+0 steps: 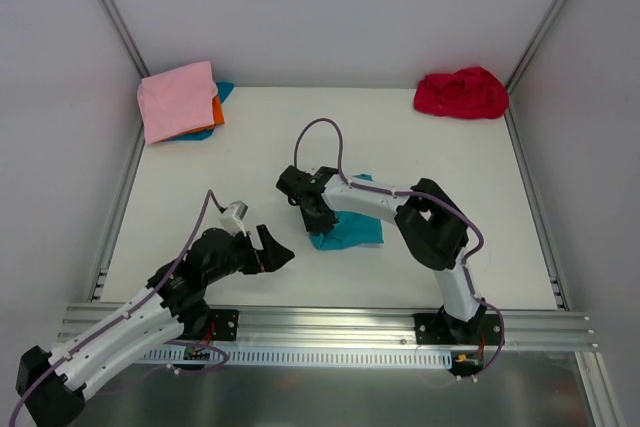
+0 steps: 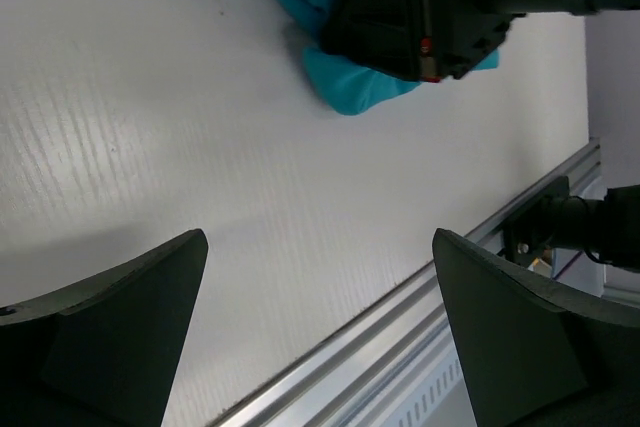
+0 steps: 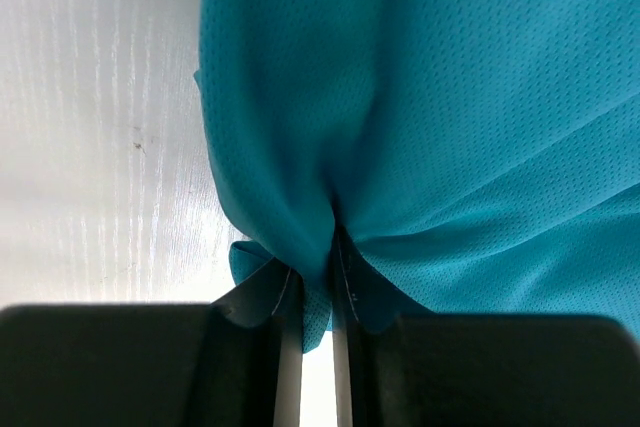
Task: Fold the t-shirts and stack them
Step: Put the neatly folded tshirt into the corner of the board with the left arm
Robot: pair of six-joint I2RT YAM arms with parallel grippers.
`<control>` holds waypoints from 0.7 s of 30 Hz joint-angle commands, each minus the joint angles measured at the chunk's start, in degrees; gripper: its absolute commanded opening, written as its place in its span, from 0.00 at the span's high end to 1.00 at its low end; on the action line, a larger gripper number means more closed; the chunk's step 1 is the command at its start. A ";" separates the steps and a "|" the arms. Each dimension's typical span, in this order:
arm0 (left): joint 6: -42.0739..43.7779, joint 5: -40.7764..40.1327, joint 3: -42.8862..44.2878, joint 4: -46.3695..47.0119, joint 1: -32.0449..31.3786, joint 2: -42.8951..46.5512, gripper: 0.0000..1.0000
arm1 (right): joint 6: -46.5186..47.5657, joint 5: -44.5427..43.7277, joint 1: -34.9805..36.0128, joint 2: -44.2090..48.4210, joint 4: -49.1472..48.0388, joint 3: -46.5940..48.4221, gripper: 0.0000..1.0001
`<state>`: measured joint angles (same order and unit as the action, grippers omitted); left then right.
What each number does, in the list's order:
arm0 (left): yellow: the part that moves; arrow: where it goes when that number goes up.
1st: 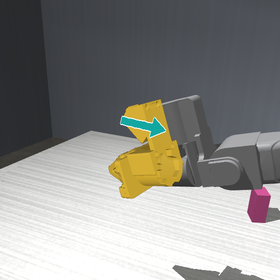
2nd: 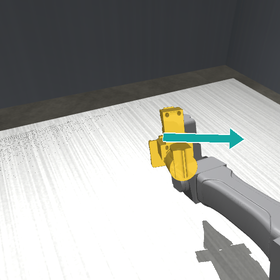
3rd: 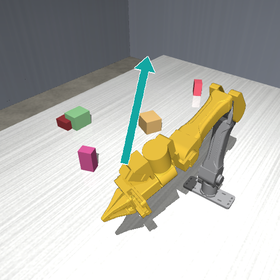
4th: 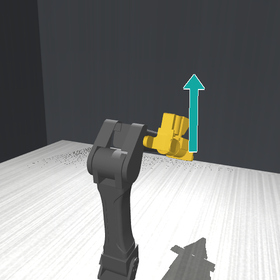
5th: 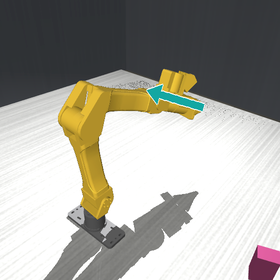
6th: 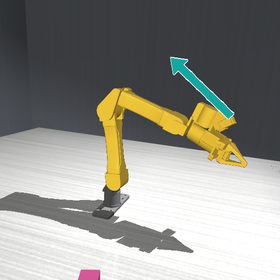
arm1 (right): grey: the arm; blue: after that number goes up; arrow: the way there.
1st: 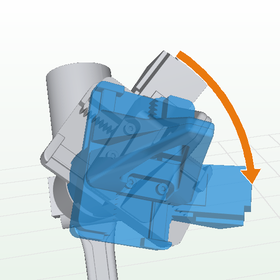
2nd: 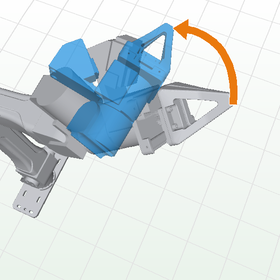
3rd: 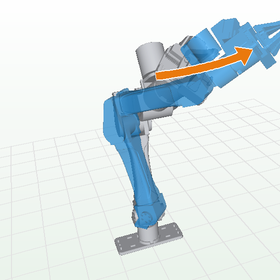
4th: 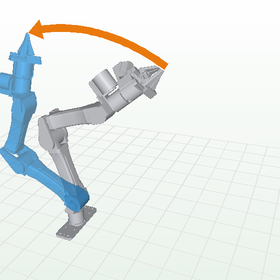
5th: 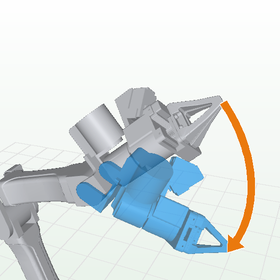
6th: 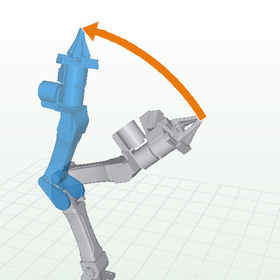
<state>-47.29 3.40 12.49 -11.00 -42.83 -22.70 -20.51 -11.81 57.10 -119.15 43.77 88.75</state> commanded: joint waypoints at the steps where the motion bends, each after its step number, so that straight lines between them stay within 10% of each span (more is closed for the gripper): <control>1: -2.89 -2.87 -2.73 13.52 -0.50 -7.51 0.01 | -1.81 1.09 0.47 -0.12 -1.23 -2.70 0.97; 21: -10.63 -4.90 -6.16 50.89 2.49 -38.02 0.01 | -2.07 -1.37 0.64 11.13 1.67 -5.78 0.99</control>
<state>-55.18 -1.76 7.01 29.21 -40.77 -57.58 -21.06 -11.77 57.25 -111.85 43.83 82.89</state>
